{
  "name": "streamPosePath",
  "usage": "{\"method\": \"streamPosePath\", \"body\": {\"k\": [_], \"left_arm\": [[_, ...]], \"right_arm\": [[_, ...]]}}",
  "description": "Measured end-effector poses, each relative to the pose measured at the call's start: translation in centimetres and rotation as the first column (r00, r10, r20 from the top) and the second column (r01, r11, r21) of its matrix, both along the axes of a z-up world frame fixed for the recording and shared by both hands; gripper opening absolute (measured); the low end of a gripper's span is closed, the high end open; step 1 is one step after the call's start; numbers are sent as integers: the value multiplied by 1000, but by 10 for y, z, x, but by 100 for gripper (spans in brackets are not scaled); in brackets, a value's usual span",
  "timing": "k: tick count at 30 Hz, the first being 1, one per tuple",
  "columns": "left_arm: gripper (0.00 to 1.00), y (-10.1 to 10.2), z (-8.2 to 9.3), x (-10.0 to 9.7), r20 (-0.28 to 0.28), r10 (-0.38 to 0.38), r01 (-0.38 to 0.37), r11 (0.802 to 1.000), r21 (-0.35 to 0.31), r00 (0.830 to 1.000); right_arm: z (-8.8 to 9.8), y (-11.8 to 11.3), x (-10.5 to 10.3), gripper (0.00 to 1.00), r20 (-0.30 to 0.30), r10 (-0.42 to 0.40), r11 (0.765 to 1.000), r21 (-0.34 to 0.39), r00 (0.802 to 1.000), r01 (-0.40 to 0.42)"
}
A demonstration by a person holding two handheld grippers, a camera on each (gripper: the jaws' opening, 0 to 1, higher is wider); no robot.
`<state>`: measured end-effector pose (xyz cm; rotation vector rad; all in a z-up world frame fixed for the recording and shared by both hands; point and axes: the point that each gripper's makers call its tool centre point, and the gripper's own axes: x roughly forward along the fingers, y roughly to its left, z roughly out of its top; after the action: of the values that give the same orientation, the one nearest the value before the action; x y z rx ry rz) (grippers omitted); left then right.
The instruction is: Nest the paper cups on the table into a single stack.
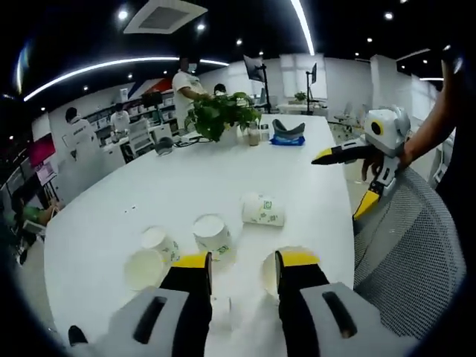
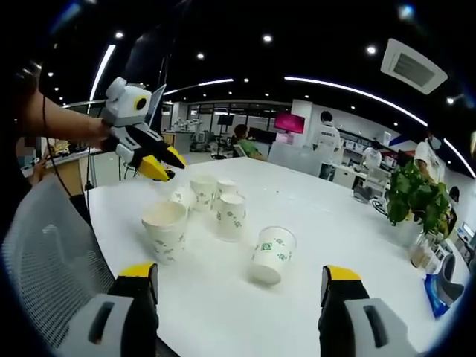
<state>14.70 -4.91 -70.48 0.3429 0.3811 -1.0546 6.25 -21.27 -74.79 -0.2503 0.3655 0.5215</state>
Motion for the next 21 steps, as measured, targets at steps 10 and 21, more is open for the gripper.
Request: {"method": "streamPosePath", "body": {"k": [10,21], "left_arm": [[28,22,-10,56,37,81,-82,996,22,996],[24,38,-43,89,-13,117,-116,990,77,993]], "right_arm": [[-2,2,-1,92,-10,8,1000,-6,1000,-9],[-3,1,-1,92,-18,8,1000,-6,1000,-8]]}}
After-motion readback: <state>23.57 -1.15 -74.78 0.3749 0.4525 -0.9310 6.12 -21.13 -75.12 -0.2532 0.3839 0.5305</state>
